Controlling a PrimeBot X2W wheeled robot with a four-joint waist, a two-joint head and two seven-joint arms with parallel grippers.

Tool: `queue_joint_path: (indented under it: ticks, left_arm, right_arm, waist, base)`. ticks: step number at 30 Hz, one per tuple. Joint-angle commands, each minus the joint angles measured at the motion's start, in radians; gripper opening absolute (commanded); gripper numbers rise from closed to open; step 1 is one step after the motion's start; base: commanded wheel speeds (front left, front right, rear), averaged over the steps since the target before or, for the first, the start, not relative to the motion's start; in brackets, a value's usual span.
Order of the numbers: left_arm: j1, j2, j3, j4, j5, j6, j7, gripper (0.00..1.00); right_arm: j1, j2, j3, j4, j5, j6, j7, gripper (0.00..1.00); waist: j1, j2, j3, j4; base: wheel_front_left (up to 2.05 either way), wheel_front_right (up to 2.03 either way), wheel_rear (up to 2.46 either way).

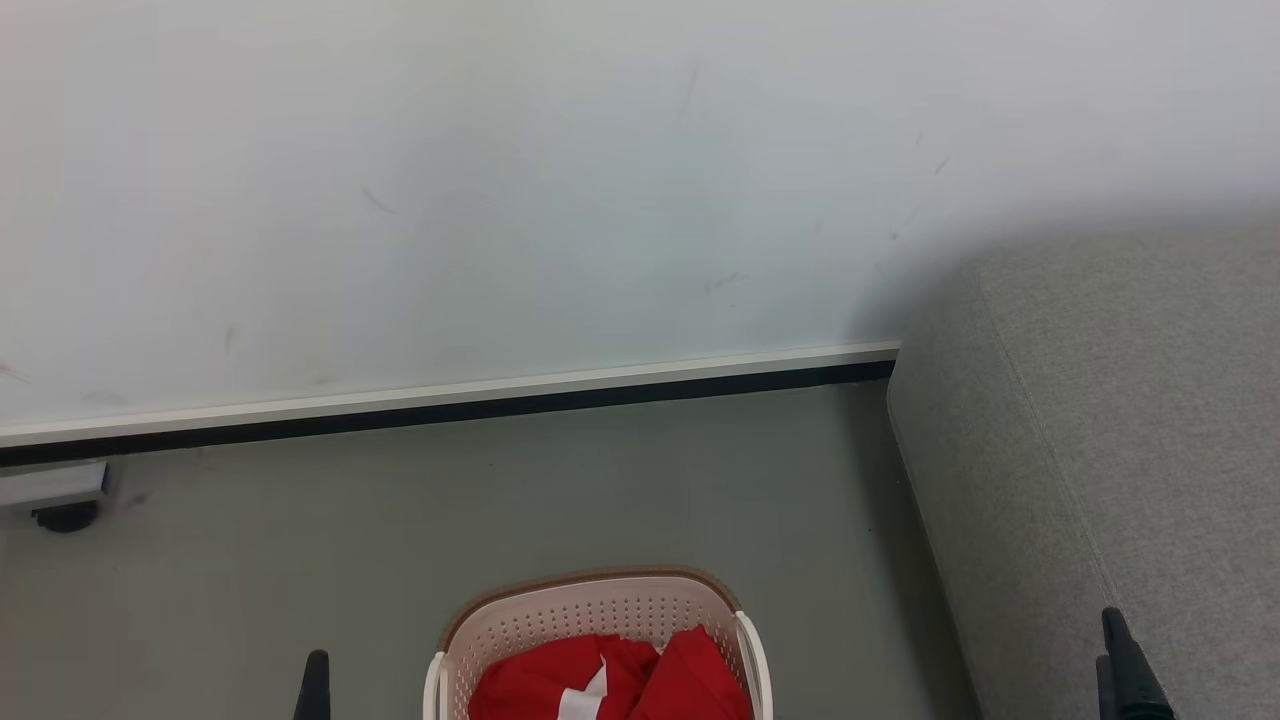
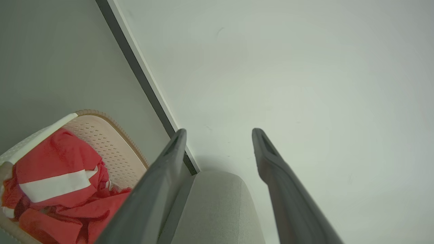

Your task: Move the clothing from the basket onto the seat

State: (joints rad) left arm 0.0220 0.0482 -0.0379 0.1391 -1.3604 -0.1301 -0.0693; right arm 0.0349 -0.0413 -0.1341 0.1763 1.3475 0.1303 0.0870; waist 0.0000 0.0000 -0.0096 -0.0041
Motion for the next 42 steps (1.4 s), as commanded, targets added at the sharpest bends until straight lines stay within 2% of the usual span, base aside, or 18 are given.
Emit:
queue_joint_path:
  ticks: [1,8,15,24,42]
  left_arm:
    - [0.005,0.001,0.007,-0.024,0.058,0.000,-0.011,1.00]
    - [0.010,0.001,-0.001,-0.057,0.226,0.001,-0.031,1.00]
    - [0.017,0.002,-0.020,-0.074,0.375,0.022,-0.049,1.00]
    - [0.029,0.002,-0.049,-0.097,0.509,0.051,-0.068,1.00]
    - [0.029,0.002,-0.087,-0.125,0.778,0.103,-0.105,1.00]
  right_arm:
    - [-0.011,-0.006,0.019,-0.019,-0.054,0.000,-0.015,1.00]
    - [-0.019,-0.007,0.078,-0.033,-0.198,0.000,-0.051,1.00]
    - [-0.022,-0.023,0.142,-0.048,-0.360,0.000,-0.084,1.00]
    - [-0.024,-0.046,0.221,-0.068,-0.529,0.000,-0.119,1.00]
    - [-0.040,-0.061,0.338,-0.062,-0.752,0.000,-0.188,1.00]
  waist:
    - [0.0000,0.0000,-0.001,0.000]
    - [0.0000,0.0000,-0.004,0.000]
    - [0.0000,0.0000,-0.008,0.001]
    - [0.0000,0.0000,-0.015,0.002]
    - [0.0000,0.0000,-0.019,0.002]
  base:
    - [0.00,0.00,0.00]
    - [0.00,0.00,0.00]
    - [0.00,0.00,0.00]
    - [0.00,0.00,0.00]
    - [0.00,0.00,0.00]
